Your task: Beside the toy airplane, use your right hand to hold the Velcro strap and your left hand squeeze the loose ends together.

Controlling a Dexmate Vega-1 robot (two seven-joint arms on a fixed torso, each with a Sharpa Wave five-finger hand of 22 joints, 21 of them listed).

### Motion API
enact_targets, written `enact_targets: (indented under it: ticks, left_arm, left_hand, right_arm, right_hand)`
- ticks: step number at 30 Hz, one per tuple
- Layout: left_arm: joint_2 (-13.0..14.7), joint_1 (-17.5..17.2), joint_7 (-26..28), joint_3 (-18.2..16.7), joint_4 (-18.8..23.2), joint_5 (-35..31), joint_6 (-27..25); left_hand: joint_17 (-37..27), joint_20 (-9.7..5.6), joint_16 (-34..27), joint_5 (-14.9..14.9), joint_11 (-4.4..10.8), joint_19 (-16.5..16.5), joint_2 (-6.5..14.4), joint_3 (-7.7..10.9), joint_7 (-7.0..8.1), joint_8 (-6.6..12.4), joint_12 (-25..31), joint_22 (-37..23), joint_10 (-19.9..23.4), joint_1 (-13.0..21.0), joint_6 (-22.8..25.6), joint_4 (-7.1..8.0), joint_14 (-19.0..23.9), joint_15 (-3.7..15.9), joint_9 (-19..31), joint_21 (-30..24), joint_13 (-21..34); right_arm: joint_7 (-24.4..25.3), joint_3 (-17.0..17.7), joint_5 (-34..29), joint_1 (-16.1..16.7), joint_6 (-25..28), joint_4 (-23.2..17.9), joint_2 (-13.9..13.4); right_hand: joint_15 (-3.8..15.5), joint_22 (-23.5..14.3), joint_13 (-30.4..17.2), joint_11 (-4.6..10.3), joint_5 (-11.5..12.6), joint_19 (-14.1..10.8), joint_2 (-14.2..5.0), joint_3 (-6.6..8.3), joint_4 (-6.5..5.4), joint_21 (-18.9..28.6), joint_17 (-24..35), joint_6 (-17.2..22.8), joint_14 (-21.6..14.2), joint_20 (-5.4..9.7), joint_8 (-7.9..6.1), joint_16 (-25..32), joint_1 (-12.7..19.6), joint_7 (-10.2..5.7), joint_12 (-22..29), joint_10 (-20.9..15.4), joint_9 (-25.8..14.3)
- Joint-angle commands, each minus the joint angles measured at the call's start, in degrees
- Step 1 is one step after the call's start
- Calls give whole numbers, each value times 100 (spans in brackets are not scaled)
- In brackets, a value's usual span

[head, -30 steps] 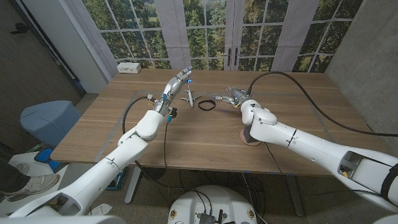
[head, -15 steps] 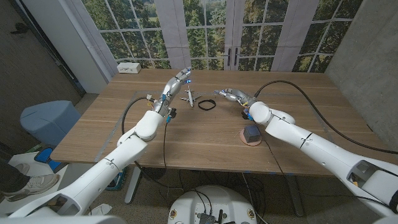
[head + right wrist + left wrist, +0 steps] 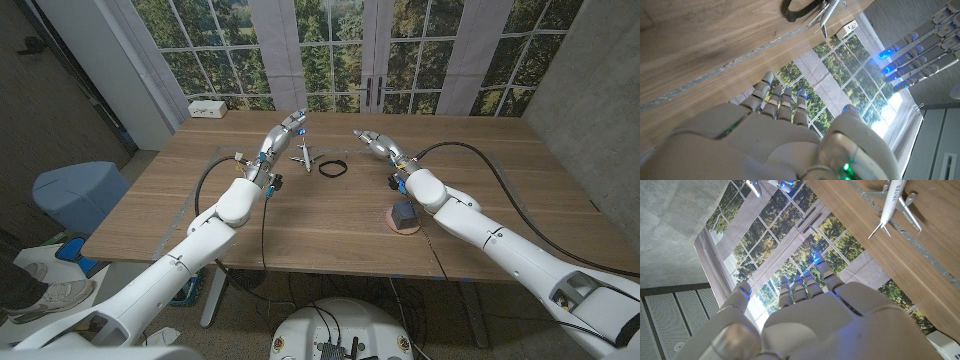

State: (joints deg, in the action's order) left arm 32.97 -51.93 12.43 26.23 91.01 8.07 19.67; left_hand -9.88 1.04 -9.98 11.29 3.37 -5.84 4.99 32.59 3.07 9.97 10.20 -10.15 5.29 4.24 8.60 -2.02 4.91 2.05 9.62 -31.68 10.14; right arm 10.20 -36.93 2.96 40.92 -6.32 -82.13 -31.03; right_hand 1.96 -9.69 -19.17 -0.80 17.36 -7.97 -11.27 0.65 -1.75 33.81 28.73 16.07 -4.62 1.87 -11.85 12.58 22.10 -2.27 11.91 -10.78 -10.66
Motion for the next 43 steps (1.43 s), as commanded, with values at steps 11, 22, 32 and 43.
enact_targets:
  ticks: [11, 22, 32, 43]
  left_arm:
    - [-165, 133, -323, -25, -491, 580, 187]
    - [-273, 146, -612, -52, -771, 1076, 312]
    - [-444, 90, -827, -114, -1044, 1613, 410]
    - [-620, -108, -641, -259, -1293, 2115, 149]
  left_hand:
    - [-40, -52, -95, 130, -90, -158, 737, 597, -250, 59, 89, -31, 52, 126, 116, 413, 17, 45, 29, 53, -1]
    - [-40, -92, -77, 137, -81, -122, 715, 754, -247, 51, 71, -29, 17, 181, 121, 505, -27, 83, 28, 82, -2]
    - [-31, -91, -69, 130, -94, -86, 706, 867, -248, 50, 69, -26, 13, 238, 134, 526, -42, 77, 26, 109, -5]
    - [-30, -87, -69, 117, -79, -63, 692, 970, -275, 47, 66, -25, 10, 280, 149, 566, -48, 72, 25, 132, -6]
  right_arm:
    - [288, 437, 536, 138, -1839, 1079, 550]
    - [422, 629, 651, 247, -2146, 1185, 610]
    - [464, 930, 999, 414, -2551, 1278, 662]
    - [406, 1175, 1431, 210, -3427, 2292, 1135]
  right_hand:
    - [406, -12, 280, 189, -49, -174, -123, 1075, -605, -150, -172, 119, -8, 417, 52, -19, -89, 199, -32, -138, 11]
    - [417, -6, 355, 175, -61, -298, -95, 1343, -711, -165, -230, 201, -94, 464, 42, 1, -130, 219, -18, -219, 10]
    - [397, -3, 399, 138, -81, -342, -73, 1477, -753, -189, -267, 250, -123, 445, 38, 1, -171, 255, -11, -264, 10]
    - [381, 0, 455, 100, -126, -374, -28, 1613, -778, -236, -320, 372, -147, 410, 15, -9, -248, 317, 7, -355, 10]
